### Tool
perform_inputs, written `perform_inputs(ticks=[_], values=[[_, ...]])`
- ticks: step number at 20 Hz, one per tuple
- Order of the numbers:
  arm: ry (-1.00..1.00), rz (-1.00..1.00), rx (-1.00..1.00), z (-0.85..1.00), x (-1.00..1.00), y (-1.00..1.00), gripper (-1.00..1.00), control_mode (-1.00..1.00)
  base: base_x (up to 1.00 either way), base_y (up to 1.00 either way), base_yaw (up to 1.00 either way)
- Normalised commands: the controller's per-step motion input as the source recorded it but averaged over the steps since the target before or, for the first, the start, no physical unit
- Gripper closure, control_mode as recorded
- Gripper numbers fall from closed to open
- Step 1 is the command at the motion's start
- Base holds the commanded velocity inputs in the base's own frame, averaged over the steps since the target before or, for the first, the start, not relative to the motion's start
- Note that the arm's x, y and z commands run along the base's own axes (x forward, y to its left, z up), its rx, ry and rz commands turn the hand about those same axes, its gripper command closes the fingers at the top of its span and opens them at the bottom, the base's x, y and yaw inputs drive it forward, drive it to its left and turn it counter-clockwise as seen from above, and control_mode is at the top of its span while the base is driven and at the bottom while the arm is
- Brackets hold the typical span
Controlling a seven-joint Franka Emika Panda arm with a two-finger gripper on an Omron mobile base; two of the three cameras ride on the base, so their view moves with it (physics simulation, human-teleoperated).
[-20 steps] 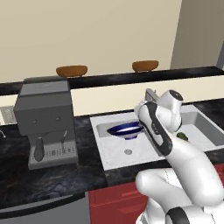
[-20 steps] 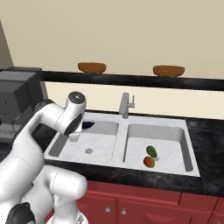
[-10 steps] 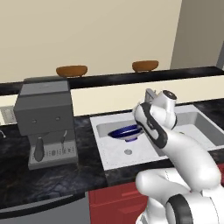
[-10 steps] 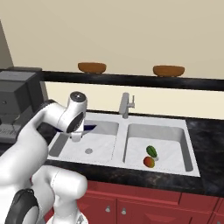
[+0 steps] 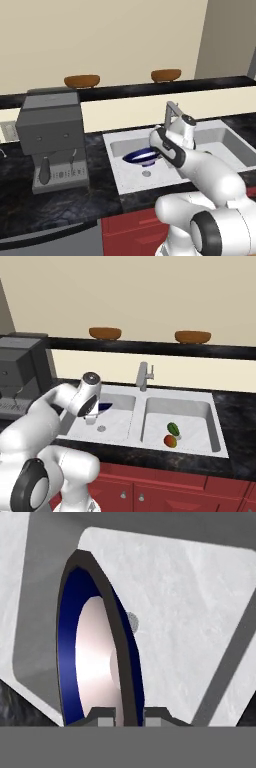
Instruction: Dump the mango and avocado from the bowl so the bowl can be washed. Place the bowl in the sink after clearing the leftovers.
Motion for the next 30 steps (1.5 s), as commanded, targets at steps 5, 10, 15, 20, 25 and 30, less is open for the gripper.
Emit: perform_inputs(ticks=[5,10,15,20,25,30], values=[[0.00,0.00,-0.01,-0.33,0.21,0.00,1.00,-1.00,0.00,0.00,0.00],[0.00,0.00,-0.01,-0.14,0.34,0.00,1.00,-1.00,0.00,0.00,0.00],[0.00,0.00,-0.01,-0.16,0.44,0.00,1.00,-1.00,0.00,0.00,0.00],[0.04,0.00,-0.01,-0.29,0.15,0.00,1.00,-1.00,0.00,0.00,0.00],[0.04,0.00,-0.03,-0.34,0.00,0.00,1.00,-1.00,0.00,0.00,0.00],[0.00,0.00,-0.03,-0.21,0.02,0.00,1.00,-1.00,0.00,0.00,0.00]])
